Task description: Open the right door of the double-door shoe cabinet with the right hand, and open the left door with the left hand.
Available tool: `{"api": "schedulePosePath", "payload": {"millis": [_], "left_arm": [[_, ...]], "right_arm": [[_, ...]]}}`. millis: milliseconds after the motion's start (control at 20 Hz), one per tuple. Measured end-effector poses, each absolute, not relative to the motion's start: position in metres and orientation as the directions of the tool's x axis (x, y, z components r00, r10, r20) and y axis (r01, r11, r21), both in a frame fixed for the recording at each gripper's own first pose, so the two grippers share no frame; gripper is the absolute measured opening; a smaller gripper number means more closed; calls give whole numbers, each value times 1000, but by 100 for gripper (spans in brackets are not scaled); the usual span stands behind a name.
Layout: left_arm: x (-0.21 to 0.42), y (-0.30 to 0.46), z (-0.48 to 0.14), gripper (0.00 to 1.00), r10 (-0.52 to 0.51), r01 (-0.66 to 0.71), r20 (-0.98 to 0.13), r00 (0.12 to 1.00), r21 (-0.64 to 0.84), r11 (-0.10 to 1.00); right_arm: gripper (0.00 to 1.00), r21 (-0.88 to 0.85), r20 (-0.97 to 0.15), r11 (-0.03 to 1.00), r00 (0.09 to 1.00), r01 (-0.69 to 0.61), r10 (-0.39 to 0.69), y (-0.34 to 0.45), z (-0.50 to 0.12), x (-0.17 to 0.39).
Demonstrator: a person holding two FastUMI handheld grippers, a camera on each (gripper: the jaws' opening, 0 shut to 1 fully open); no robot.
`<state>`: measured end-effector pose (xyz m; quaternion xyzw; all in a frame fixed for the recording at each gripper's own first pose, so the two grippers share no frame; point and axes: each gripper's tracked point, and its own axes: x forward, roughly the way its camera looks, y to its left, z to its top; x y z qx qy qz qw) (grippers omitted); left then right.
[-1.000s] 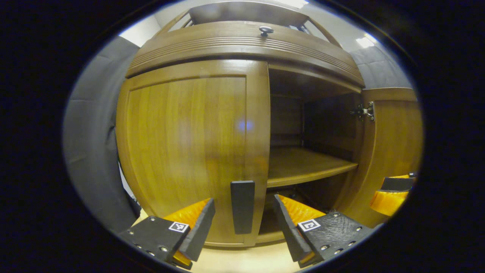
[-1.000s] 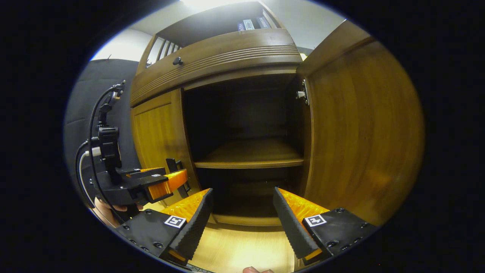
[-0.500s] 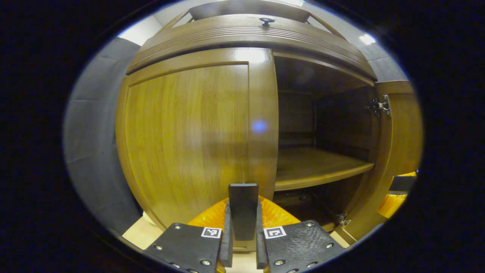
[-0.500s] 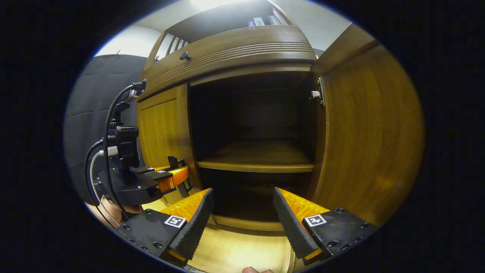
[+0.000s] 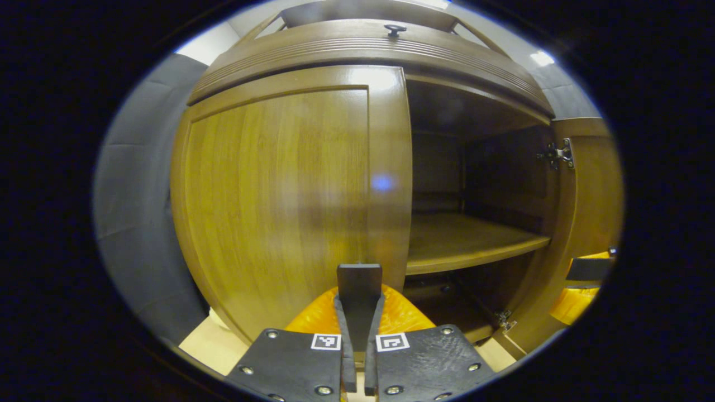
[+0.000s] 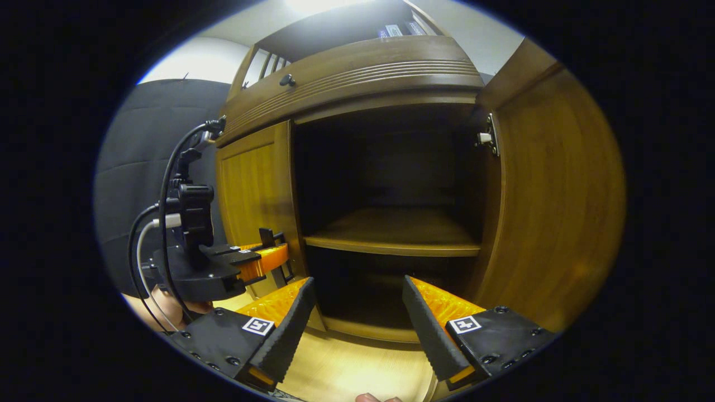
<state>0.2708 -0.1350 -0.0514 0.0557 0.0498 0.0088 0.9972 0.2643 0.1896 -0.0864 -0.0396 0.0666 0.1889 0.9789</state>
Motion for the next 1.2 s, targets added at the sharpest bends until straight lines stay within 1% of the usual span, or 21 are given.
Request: {"api": "schedulePosePath", "payload": {"millis": [200,450,500,600,750,800,950,1200], "left_arm": [[256,-133,-50,10,18,-8,-94,995,106,994],[224,-127,-51,10,-5,13,-94,996,94,996],[215,-125,-50,10,-10,19,-92,996,92,996],[200,-119,-51,8,-20,28,-90,996,90,996],[180,-111,-50,10,-30,37,-84,996,86,996],[173,-108,-50,8,-35,42,-83,996,86,995],[157,-99,-50,10,-68,74,-76,995,82,994],[154,-101,-47,10,-101,104,-43,994,90,990]], "right_arm": [[93,-55,-155,933,927,-354,343,185,-86,262],[93,-21,-174,959,946,-283,275,181,-90,252],[98,-25,-165,963,951,-269,261,179,-87,250],[97,-34,-154,969,959,-245,237,178,-87,250],[93,-43,-157,975,965,-217,208,175,-84,248],[93,-43,-154,977,968,-207,199,174,-83,247],[93,-56,-146,981,973,-187,177,175,-80,246],[93,-71,-125,984,980,-163,153,173,-77,241]]}}
